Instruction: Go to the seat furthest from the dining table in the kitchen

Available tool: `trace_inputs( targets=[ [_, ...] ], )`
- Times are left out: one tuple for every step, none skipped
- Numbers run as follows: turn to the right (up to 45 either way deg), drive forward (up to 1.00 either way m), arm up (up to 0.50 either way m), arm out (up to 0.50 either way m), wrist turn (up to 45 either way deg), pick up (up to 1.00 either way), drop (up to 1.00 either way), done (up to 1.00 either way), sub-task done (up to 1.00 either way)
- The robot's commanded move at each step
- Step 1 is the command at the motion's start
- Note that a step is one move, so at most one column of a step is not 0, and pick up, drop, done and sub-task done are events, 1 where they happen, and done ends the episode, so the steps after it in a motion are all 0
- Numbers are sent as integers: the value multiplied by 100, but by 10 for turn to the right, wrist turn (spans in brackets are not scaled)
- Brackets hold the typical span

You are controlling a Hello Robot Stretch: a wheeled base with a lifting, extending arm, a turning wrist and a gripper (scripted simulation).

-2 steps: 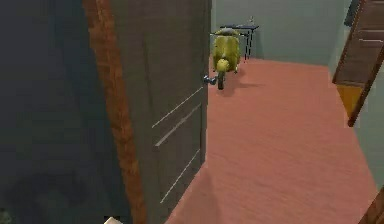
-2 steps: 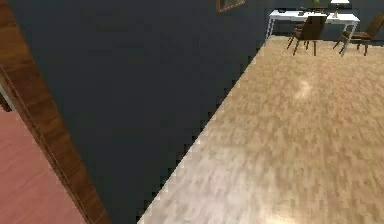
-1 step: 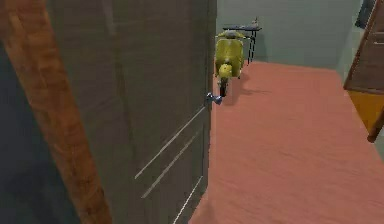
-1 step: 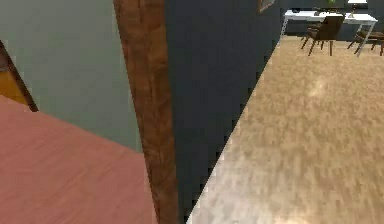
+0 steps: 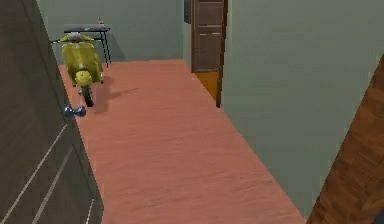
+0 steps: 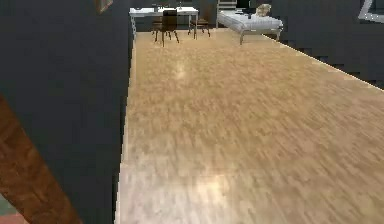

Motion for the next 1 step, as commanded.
trace_inputs(
  targets=[
    [0, 100, 0, 0, 0, 0, 0, 0, 0]
  ],
)
